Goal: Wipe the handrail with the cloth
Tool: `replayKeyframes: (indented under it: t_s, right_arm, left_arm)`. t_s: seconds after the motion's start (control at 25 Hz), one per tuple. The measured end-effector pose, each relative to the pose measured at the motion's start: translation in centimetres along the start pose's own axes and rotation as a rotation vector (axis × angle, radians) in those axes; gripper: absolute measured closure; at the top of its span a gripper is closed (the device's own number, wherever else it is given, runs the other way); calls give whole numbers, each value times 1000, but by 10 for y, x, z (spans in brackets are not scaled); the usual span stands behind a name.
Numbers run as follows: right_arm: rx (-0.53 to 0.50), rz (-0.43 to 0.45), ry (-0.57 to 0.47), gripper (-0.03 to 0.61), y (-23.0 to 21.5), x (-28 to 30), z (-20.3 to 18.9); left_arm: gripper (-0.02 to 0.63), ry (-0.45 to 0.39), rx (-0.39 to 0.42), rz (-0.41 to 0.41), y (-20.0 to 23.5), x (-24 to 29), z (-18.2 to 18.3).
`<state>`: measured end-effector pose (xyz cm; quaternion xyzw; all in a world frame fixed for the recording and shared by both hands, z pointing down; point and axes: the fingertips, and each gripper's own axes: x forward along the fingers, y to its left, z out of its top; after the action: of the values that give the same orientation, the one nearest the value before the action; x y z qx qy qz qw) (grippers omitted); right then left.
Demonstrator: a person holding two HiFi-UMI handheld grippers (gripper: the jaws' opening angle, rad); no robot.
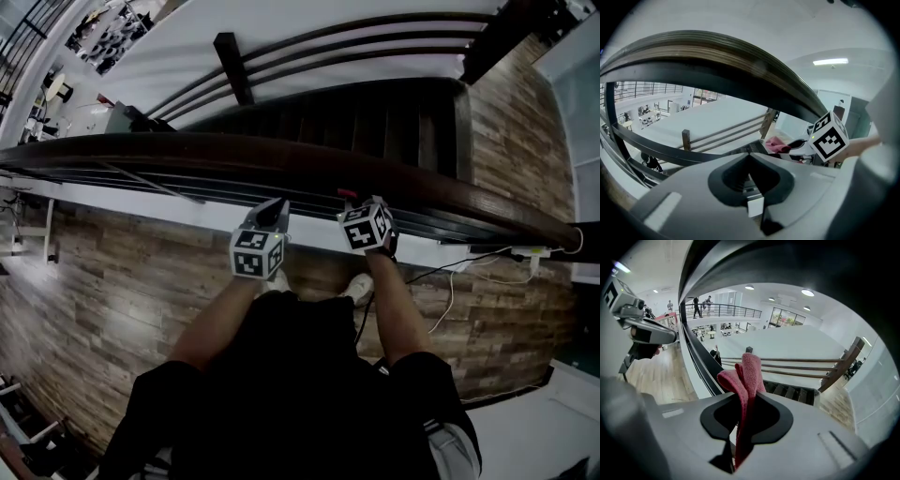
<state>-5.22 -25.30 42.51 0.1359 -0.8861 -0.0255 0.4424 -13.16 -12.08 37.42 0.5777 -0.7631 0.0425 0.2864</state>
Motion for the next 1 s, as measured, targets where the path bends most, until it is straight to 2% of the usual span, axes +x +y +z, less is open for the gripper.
replayKeyframes:
  t_s: [0.2,0.36,0.56,0.8,1.0]
  right_arm:
    - [-27,13,-4,526,22,8,16]
    - [-49,32,-19,526,33,15,28]
    - [-115,84,-25,526,48,19,36]
    - [-205,130,-42,526,69,25,48]
    - [-256,135,-40,526,86,29,59]
  left_arm:
    - [614,-8,-3,8,21,-6,3]
    - [614,-10,-19,46,37,-9,4]
    - [614,-17,-55,107,50,-9,2]
    - [614,-31,-57,175,62,-14,6]
    - [614,-42,-70,190,79,-25,6]
